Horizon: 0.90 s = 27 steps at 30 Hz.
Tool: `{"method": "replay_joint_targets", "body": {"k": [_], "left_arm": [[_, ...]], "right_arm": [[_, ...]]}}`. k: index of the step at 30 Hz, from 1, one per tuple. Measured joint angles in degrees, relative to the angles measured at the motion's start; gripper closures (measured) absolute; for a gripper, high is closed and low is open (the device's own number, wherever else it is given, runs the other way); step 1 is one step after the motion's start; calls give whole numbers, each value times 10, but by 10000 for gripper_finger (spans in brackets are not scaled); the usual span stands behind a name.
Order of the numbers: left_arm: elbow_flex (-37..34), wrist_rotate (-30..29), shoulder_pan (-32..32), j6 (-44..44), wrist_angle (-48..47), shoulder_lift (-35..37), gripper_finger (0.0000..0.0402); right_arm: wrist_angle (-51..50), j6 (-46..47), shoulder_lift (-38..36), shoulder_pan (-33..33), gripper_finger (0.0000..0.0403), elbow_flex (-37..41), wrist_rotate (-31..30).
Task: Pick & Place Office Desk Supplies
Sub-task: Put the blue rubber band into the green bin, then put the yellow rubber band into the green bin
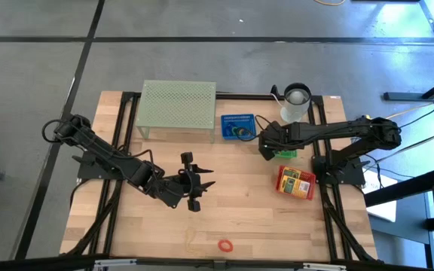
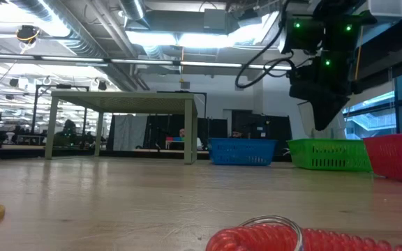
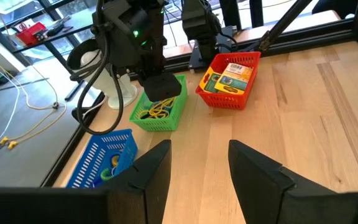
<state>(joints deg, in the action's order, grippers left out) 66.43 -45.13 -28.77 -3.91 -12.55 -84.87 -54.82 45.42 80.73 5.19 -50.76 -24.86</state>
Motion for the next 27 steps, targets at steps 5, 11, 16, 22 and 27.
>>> {"method": "replay_joint_targets", "body": {"k": [5, 11, 16, 22, 27], "left_arm": [[0, -1, 0, -11, -4, 0, 248], [-9, 15, 0, -64, -41, 0, 245], [-50, 149, 0, -108, -46, 0, 245], [-120, 320, -11, -133, -24, 0, 244], [-184, 351, -38, -116, 59, 0, 244]], "right_arm": [[0, -4, 0, 0, 295, 0, -1], [0, -3, 0, 0, 220, 0, -2], [0, 6, 0, -11, 183, 0, 3], [5, 9, 0, -32, 175, 0, 3], [32, 11, 0, -44, 181, 0, 5]]}}
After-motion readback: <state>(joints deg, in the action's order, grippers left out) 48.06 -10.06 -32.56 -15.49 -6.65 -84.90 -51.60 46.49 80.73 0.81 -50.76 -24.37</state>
